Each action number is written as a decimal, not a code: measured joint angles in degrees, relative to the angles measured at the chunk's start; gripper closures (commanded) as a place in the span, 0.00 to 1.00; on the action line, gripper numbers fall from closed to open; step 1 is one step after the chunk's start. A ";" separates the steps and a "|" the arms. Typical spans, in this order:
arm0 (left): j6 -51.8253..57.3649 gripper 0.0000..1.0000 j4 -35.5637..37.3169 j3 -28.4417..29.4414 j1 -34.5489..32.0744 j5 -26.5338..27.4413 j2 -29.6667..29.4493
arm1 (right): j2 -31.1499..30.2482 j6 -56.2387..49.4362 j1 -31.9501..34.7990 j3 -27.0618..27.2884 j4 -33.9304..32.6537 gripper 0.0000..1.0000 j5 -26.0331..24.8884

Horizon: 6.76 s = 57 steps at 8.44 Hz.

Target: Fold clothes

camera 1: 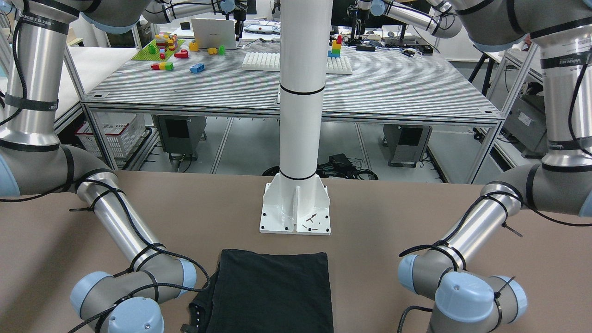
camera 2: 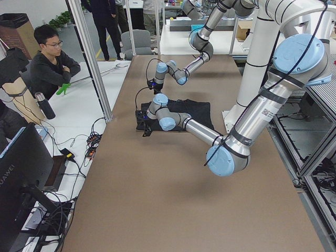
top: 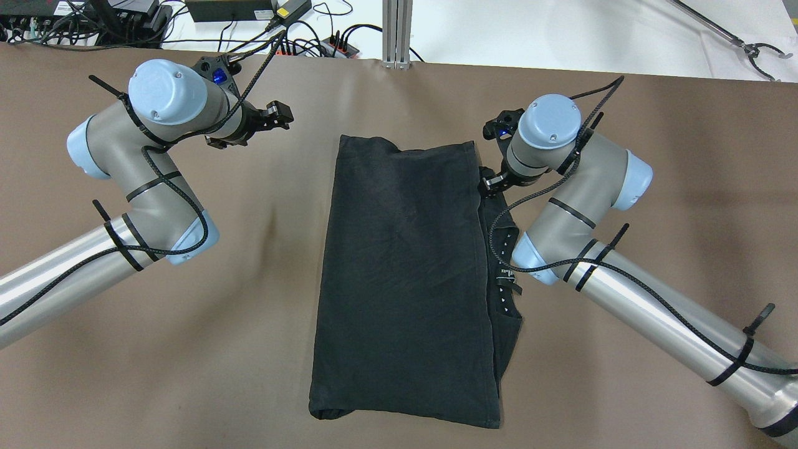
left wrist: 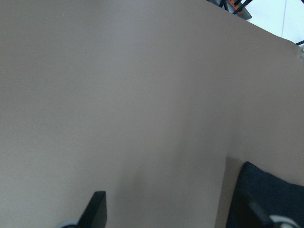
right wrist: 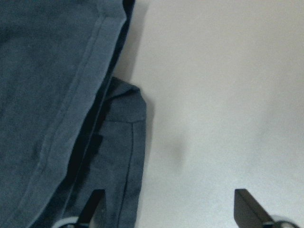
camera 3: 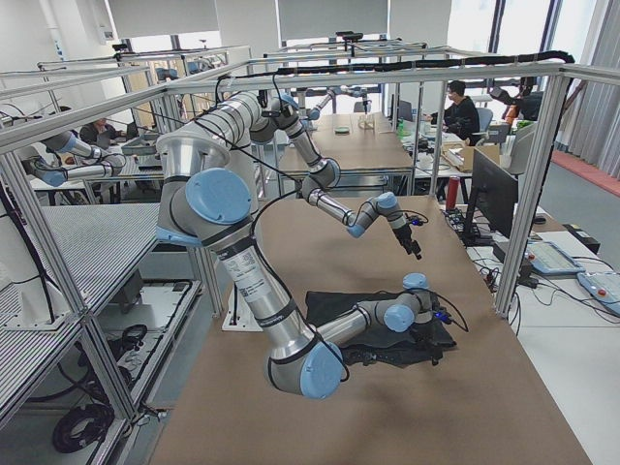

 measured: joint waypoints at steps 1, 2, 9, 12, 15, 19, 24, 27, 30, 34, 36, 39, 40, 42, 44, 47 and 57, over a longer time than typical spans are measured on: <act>-0.38 0.06 0.00 -0.03 0.02 0.02 -0.03 | -1.09 -0.36 0.32 1.32 0.19 0.05 0.30; -0.56 0.06 0.00 -0.05 0.03 0.03 -0.05 | -1.65 0.86 0.41 3.62 -0.88 0.05 0.89; -0.86 0.06 -0.01 -1.45 0.14 -0.04 0.34 | -14.39 58.78 -12.26 34.40 -5.35 0.05 -2.69; -0.96 0.05 -0.08 -1.83 0.23 -0.06 0.39 | -20.16 77.52 -25.52 41.60 -5.30 0.05 -18.54; -2.13 0.06 -0.03 -2.57 0.81 -0.05 0.38 | -24.78 87.72 -32.82 44.48 -5.15 0.06 -25.77; -2.33 0.06 0.00 -3.05 0.98 0.07 0.32 | -26.77 92.74 -37.71 43.54 -5.29 0.08 -29.04; -3.86 0.06 0.09 -3.71 1.88 1.19 0.04 | -26.96 93.21 -40.55 42.66 -5.51 0.20 -28.97; -5.18 0.06 0.20 -5.28 3.31 3.00 0.44 | -27.00 93.69 -40.81 42.47 -5.58 0.35 -28.94; -5.79 0.06 0.26 -5.82 3.46 3.73 0.95 | -26.76 93.96 -40.90 41.87 -5.55 0.52 -28.98; -6.28 0.06 0.26 -5.91 3.68 4.58 1.16 | -26.63 95.05 -40.76 40.95 -5.44 1.00 -29.06; -6.31 0.06 0.26 -5.87 3.86 4.96 1.18 | -26.63 95.43 -40.52 41.02 -5.23 1.00 -29.09; -6.32 0.06 0.26 -5.86 3.97 5.01 1.22 | -26.62 95.46 -39.85 43.85 -5.56 1.00 -29.09; -6.36 0.06 0.26 -5.91 3.99 4.98 1.20 | -26.51 95.45 -39.73 45.81 -6.64 1.00 -29.02; -7.42 0.06 0.44 -6.73 4.06 4.79 1.20 | -26.31 95.81 -39.72 47.96 -8.39 1.00 -28.96; -14.43 0.06 1.45 -9.55 6.14 5.33 2.54 | -26.28 98.69 -39.77 48.57 -8.97 1.00 -28.94; -30.64 0.06 6.90 -26.52 20.00 15.87 12.48 | -26.35 100.76 -40.10 48.51 -9.09 1.00 -28.98; -49.50 0.43 14.03 -33.42 46.44 32.67 19.25 | -26.57 100.98 -40.17 47.96 -9.10 1.00 -29.12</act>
